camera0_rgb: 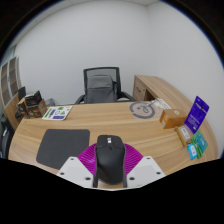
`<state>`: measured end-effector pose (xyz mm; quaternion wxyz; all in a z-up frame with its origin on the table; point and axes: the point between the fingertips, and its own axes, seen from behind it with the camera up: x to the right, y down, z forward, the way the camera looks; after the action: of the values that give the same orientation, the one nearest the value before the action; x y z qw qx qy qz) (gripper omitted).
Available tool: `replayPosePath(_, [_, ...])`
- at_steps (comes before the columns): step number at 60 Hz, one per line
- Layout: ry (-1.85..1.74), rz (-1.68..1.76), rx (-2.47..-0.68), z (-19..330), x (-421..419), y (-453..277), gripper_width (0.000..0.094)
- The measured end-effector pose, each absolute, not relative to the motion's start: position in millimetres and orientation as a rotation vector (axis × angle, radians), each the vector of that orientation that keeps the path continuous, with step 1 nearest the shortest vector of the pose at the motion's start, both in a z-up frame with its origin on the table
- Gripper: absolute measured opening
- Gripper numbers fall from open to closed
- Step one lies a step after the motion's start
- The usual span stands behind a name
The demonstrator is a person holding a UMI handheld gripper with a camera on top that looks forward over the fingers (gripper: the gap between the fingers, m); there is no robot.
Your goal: Arrange mouse
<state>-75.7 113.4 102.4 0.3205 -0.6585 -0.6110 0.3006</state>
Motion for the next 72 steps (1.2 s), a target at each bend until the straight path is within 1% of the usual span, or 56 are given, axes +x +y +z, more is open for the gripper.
replayPosePath(5, [-1.615,0.843,-1.687,137.7,-96.1,84.7,0.0324])
replayPosePath(8, [-1.633,0.868,-1.641,152.1,-108.0,63.3,0.0326])
replayPosePath(11, [-1.647,0.899,-1.617,161.4,-119.4,36.8,0.0326])
replayPosePath(16, [-1.701,0.947,-1.596,156.9,-134.5,-8.4,0.0324])
replayPosePath(22, [-1.776,0.959,-1.571,131.4,-146.1,-55.8,0.0326])
replayPosePath(30, [-1.875,0.910,-1.548,73.5,-150.9,-96.6,0.0330])
replayPosePath(33, [-1.905,0.879,-1.557,49.5,-148.1,-100.8,0.0330])
replayPosePath(38, [-1.924,0.836,-1.595,18.9,-143.9,-102.5,0.0331])
replayPosePath(48, [-1.928,0.774,-1.632,-9.9,-133.9,-93.6,0.0343])
replayPosePath(55, [-1.911,0.801,-1.653,-10.5,-133.4,-95.6,0.0417])
replayPosePath(56, [-1.909,0.802,-1.656,-11.1,-133.9,-94.2,0.0474])
replayPosePath(57, [-1.902,0.798,-1.661,-10.8,-133.9,-93.9,0.0500])
replayPosePath(59, [-1.910,0.798,-1.659,-11.9,-133.3,-94.6,0.0520])
replayPosePath(60, [-1.913,0.793,-1.663,-12.0,-132.3,-94.0,0.0555])
replayPosePath(61, [-1.910,0.791,-1.669,-10.9,-131.7,-92.8,0.0613])
replayPosePath(62, [-1.903,0.791,-1.674,-8.1,-131.2,-92.1,0.0701])
replayPosePath(63, [-1.895,0.797,-1.675,-3.9,-130.8,-92.0,0.0809])
replayPosePath(64, [-1.889,0.804,-1.673,1.3,-130.1,-91.5,0.0880])
replayPosePath(66, [-1.871,0.805,-1.672,13.7,-126.0,-87.3,0.0835])
replayPosePath(70, [-1.822,0.817,-1.685,46.3,-113.1,-79.5,0.0858])
replayPosePath(72, [-1.803,0.818,-1.685,63.4,-105.1,-76.2,0.0849])
